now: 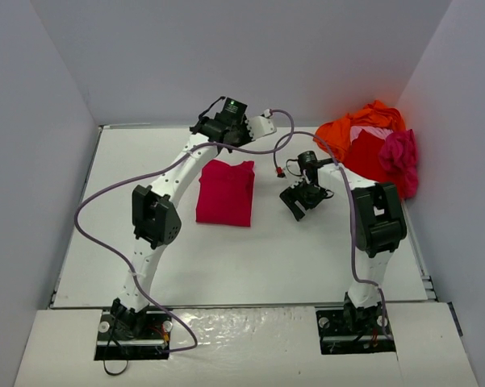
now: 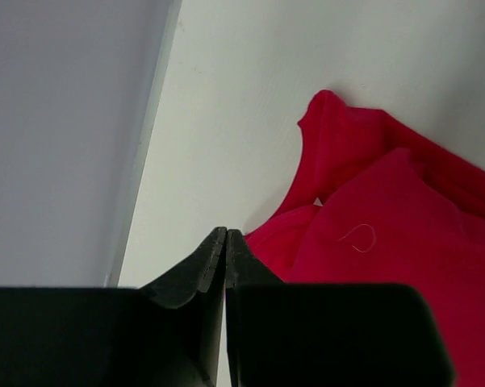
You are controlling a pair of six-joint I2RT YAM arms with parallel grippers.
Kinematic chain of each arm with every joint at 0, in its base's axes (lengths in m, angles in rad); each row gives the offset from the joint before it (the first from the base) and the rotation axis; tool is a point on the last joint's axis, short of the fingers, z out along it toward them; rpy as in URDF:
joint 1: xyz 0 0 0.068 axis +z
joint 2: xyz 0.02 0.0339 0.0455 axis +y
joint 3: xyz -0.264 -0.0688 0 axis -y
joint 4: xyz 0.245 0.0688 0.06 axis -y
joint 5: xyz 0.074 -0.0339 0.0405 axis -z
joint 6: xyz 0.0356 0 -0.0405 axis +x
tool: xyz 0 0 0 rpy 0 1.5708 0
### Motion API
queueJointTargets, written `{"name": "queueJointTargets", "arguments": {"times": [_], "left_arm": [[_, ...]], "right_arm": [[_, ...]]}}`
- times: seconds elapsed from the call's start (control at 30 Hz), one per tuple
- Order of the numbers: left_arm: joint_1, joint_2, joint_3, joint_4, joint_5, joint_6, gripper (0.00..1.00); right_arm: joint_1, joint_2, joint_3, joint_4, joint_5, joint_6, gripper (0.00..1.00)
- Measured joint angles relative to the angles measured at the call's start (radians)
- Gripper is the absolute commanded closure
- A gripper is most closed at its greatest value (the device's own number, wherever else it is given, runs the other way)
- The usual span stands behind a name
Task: Fold and stack the t-shirts
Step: Fold the long partially folded tshirt into a neat square, then smooth out wrinkles on the folded tshirt
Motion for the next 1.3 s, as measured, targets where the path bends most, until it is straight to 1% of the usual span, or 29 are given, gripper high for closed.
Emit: {"name": "queueJointTargets", "arguments": {"times": [0.17, 0.27, 0.43, 0.57, 0.87, 1.07, 1.13, 1.17, 1.2, 1.23, 1.27, 1.3], "left_arm": [[0.000, -0.037, -0.041, -0.072, 0.120, -0.036, 1.00], [-0.004, -0.031, -0.075, -0.111, 0.180, -0.051, 1.00], [-0.005, 0.018, -0.076, -0.156, 0.255, -0.065, 1.00], [-0.006, 0.074, -0.064, -0.181, 0.302, -0.066, 1.00], [-0.006, 0.220, 0.028, -0.230, 0.365, -0.066, 1.00], [-0.005, 0.310, 0.103, -0.223, 0.385, -0.081, 1.00], [-0.002, 0.315, 0.119, -0.214, 0.387, -0.094, 1.00], [-0.002, 0.317, 0.125, -0.206, 0.387, -0.100, 0.92], [-0.001, 0.319, 0.132, -0.198, 0.385, -0.105, 0.87], [0.000, 0.323, 0.141, -0.190, 0.381, -0.113, 0.76], [0.001, 0.326, 0.149, -0.180, 0.376, -0.122, 0.59], [0.002, 0.330, 0.157, -0.169, 0.371, -0.130, 0.56]], "right_arm": [[-0.018, -0.021, -0.013, 0.028, 0.073, 0.020, 0.25], [-0.071, -0.060, -0.027, 0.067, 0.128, 0.050, 0.25], [-0.166, -0.161, -0.030, 0.140, 0.192, 0.080, 0.25], [-0.173, -0.193, -0.030, 0.178, 0.209, 0.084, 0.24], [-0.177, -0.190, -0.062, 0.193, 0.211, 0.084, 0.24], [-0.178, -0.187, -0.064, 0.198, 0.210, 0.084, 0.24], [-0.178, -0.187, -0.067, 0.202, 0.203, 0.084, 0.24], [-0.178, -0.187, -0.071, 0.203, 0.200, 0.084, 0.24], [-0.178, -0.187, -0.074, 0.204, 0.198, 0.084, 0.24], [-0.178, -0.187, -0.077, 0.204, 0.196, 0.084, 0.24], [-0.178, -0.187, -0.079, 0.204, 0.195, 0.084, 0.24], [-0.178, -0.187, -0.080, 0.204, 0.195, 0.084, 0.24]]}}
